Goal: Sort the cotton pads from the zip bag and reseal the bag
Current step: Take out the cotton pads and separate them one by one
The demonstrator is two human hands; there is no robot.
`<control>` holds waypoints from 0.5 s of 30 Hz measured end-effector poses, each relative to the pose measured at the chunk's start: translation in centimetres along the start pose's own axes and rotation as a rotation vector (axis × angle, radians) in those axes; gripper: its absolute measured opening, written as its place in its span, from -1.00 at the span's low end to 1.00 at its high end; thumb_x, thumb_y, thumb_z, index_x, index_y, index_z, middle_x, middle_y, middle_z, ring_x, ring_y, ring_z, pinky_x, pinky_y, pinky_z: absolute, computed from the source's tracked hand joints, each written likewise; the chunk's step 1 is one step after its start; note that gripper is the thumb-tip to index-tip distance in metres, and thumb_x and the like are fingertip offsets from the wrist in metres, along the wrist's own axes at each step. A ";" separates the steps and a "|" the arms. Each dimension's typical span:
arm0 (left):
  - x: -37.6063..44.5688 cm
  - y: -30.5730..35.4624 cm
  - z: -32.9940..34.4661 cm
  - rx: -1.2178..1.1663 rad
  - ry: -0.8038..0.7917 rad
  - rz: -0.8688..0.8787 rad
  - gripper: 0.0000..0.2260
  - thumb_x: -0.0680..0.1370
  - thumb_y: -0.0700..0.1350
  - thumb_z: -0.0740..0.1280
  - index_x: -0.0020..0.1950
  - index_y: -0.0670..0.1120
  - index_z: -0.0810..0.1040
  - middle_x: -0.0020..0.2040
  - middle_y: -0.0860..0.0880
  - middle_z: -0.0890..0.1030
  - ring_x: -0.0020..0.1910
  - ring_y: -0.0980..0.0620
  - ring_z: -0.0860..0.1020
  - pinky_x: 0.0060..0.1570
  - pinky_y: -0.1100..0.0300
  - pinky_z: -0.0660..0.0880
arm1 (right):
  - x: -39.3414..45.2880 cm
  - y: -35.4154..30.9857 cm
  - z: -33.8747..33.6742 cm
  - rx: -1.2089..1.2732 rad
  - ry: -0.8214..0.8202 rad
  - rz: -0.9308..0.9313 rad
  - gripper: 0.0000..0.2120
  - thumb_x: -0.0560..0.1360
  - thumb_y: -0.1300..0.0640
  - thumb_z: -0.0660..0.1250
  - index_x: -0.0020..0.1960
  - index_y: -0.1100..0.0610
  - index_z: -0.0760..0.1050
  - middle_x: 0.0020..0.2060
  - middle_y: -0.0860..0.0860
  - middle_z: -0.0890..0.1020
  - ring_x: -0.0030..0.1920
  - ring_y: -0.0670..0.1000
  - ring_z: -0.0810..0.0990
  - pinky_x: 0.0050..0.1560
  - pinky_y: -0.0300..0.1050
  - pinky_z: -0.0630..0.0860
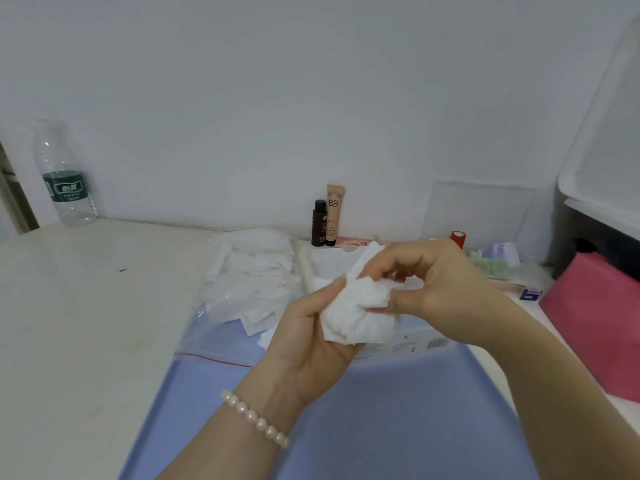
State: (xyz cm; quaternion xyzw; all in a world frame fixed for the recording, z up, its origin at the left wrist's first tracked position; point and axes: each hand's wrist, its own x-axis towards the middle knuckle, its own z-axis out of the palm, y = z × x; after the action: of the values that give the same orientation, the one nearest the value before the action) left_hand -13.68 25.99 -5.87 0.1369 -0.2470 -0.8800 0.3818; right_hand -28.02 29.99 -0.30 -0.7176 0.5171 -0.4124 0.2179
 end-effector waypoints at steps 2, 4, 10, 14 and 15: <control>0.2 -0.1 -0.1 0.009 0.006 0.009 -0.67 0.43 -0.23 0.24 0.16 -0.29 0.55 0.07 -0.20 0.61 -0.08 -0.03 0.62 -0.17 0.21 0.57 | -0.1 0.0 -0.8 0.089 -0.050 0.018 -0.83 0.21 0.27 0.54 -0.26 0.10 0.62 -0.23 0.04 0.69 -0.20 0.04 0.64 -0.13 -0.16 0.59; 0.2 -0.3 -0.2 -0.021 0.014 0.036 -0.73 0.36 -0.31 0.25 0.00 -0.30 0.60 -0.04 -0.19 0.66 -0.19 -0.04 0.67 -0.26 0.18 0.62 | -0.3 0.3 -2.0 0.262 -0.066 0.041 -0.81 0.14 0.30 0.54 -0.32 0.09 0.62 -0.30 0.00 0.69 -0.25 -0.08 0.66 -0.21 -0.30 0.56; 0.3 -0.3 -0.1 -0.036 0.063 0.085 -0.63 0.38 -0.29 0.29 0.19 -0.28 0.50 0.12 -0.23 0.62 0.11 -0.15 0.60 0.01 -0.10 0.55 | -0.8 2.7 -5.0 0.605 0.052 0.193 -0.46 -0.15 0.00 0.68 -0.22 0.15 0.66 -0.25 0.09 0.70 -0.27 -0.02 0.68 -0.34 -0.26 0.56; 0.5 -0.5 -0.2 -0.023 0.066 0.147 -0.65 0.41 -0.28 0.28 0.20 -0.26 0.50 0.14 -0.21 0.62 0.13 -0.13 0.59 0.02 -0.03 0.56 | -0.7 2.7 -4.8 0.725 0.048 0.222 -0.45 -0.16 0.04 0.69 -0.20 0.17 0.66 -0.20 0.11 0.70 -0.20 0.02 0.69 -0.29 -0.19 0.59; 0.6 -0.5 -0.3 -0.009 0.064 0.160 -0.66 0.43 -0.29 0.27 0.21 -0.26 0.50 0.15 -0.21 0.61 0.15 -0.13 0.58 0.03 -0.01 0.56 | -0.6 2.6 -4.4 0.730 0.032 0.221 -0.45 -0.15 0.05 0.68 -0.20 0.16 0.66 -0.20 0.11 0.70 -0.19 0.03 0.69 -0.27 -0.19 0.60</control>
State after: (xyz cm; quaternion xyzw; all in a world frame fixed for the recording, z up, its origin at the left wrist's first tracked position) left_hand -14.27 25.73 -6.45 0.1429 -0.2409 -0.8431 0.4591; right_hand -33.16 30.08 0.07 -0.5262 0.4136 -0.5549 0.4942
